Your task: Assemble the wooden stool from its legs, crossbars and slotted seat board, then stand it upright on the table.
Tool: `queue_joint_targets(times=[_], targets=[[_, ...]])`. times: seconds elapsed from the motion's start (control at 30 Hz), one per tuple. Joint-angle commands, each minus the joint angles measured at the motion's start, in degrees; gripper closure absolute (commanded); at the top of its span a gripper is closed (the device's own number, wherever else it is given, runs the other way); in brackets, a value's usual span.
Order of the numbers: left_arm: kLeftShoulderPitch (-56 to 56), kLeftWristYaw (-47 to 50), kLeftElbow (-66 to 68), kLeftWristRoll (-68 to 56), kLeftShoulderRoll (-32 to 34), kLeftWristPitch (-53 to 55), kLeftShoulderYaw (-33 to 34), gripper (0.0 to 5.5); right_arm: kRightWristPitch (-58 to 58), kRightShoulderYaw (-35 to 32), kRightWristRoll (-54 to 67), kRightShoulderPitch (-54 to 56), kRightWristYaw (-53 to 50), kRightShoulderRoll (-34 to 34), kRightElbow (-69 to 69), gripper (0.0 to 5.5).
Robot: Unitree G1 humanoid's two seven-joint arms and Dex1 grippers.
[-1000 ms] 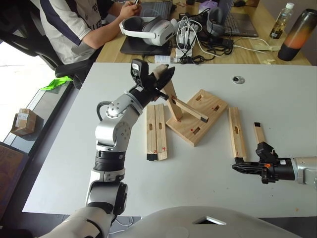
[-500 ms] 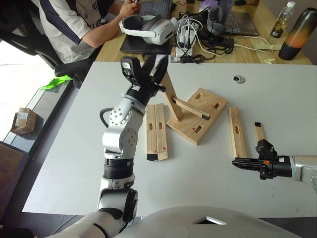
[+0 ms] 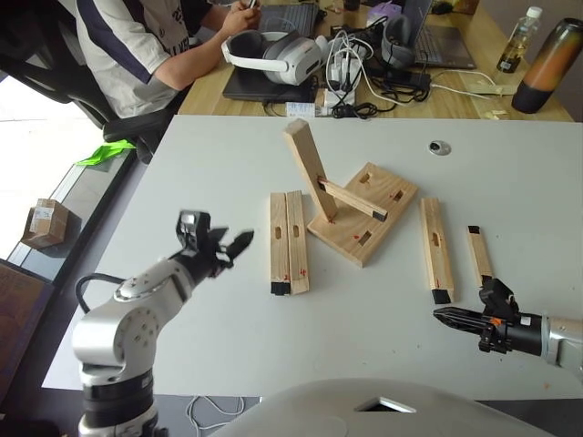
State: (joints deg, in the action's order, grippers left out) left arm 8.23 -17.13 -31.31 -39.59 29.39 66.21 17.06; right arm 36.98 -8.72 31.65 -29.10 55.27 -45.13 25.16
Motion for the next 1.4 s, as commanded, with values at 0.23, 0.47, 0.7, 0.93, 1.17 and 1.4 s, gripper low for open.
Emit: queue_joint_targets(times=[0.23, 0.47, 0.7, 0.93, 1.17, 1.4], targets=[[-8.6, -2.1, -5.4, -8.6, 2.0, 12.5, -3.9, 1.16, -0.5, 0.4, -0.9, -2.5, -5.0, 2.7, 4.0, 5.5], [-11.3, 3.1, -2.6, -1.9, 1.9, 15.3, -15.8, 0.33, -1.5, 2.5, -1.8, 2.8, -6.8, 3.8, 1.9, 5.5], [-11.7, 0.4, 3.7, -2.2, -1.1, 17.6, -16.5, 0.33, -2.9, 5.6, -3.0, 5.0, -9.0, 6.3, 1.9, 5.5], [-17.7, -0.4, 7.1, 2.7, -1.0, 9.6, -19.0, 0.33, -3.5, 6.7, -3.3, 6.3, -9.1, 6.6, 1.4, 5.5], [-16.4, -1.6, 4.5, 4.2, -2.9, 6.4, -22.6, 0.33, -3.3, 6.5, -3.1, 7.0, -8.4, 5.8, 1.4, 5.5], [-16.3, -0.7, 7.1, 4.3, -4.4, 10.2, -22.0, 0.33, -2.9, 6.6, -3.1, 7.8, -8.1, 5.3, 1.4, 5.5]])
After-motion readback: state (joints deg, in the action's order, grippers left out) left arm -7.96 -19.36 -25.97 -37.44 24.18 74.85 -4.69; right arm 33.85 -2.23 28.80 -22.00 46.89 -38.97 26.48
